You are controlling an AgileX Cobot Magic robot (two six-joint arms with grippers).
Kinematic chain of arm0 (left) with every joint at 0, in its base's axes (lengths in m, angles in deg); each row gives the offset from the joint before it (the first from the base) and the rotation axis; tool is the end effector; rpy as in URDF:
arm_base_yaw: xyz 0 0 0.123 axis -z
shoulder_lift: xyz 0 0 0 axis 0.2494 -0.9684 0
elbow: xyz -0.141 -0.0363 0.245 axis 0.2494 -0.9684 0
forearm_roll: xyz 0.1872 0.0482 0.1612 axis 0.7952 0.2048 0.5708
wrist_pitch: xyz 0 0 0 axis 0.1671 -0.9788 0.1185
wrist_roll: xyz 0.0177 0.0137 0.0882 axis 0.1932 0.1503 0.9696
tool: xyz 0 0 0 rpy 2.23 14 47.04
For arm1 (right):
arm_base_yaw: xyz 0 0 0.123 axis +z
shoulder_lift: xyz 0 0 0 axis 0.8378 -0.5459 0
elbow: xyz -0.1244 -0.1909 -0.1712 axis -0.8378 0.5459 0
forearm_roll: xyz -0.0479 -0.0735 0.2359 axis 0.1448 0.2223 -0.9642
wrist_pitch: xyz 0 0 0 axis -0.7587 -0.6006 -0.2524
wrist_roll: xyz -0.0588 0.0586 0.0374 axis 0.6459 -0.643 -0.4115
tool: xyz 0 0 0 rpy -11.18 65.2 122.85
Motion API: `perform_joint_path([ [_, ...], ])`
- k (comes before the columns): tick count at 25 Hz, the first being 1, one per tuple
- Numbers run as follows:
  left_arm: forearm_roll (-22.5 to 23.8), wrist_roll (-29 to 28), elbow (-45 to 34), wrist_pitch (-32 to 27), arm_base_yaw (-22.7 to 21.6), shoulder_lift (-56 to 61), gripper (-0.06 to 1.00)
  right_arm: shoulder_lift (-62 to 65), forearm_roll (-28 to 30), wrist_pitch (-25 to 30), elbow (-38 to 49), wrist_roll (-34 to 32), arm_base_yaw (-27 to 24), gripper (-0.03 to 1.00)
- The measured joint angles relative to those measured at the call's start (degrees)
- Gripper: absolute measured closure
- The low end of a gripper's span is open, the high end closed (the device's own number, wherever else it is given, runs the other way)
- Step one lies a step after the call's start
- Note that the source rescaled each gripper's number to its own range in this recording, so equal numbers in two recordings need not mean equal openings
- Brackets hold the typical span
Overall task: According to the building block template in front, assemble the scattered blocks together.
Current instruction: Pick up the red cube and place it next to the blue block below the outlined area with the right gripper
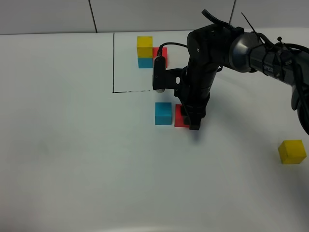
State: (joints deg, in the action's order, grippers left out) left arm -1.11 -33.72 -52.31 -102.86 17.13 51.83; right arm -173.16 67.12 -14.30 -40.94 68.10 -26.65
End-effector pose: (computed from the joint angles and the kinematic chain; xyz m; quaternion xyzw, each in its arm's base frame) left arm -0.0075 -0.0126 0.2803 0.0534 0.8439 -0.0754 0.5285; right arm 0.3870 0.2333 0.1366 -0.6727 0.7359 0.0204 0.0746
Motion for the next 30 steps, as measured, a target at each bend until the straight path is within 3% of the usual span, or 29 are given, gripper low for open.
perform_joint_path([
  [30,0.00,0.00,0.00,0.00,0.00,0.00,0.19,-0.75,0.18,-1.07,-0.45,3.09,0.33,0.96],
])
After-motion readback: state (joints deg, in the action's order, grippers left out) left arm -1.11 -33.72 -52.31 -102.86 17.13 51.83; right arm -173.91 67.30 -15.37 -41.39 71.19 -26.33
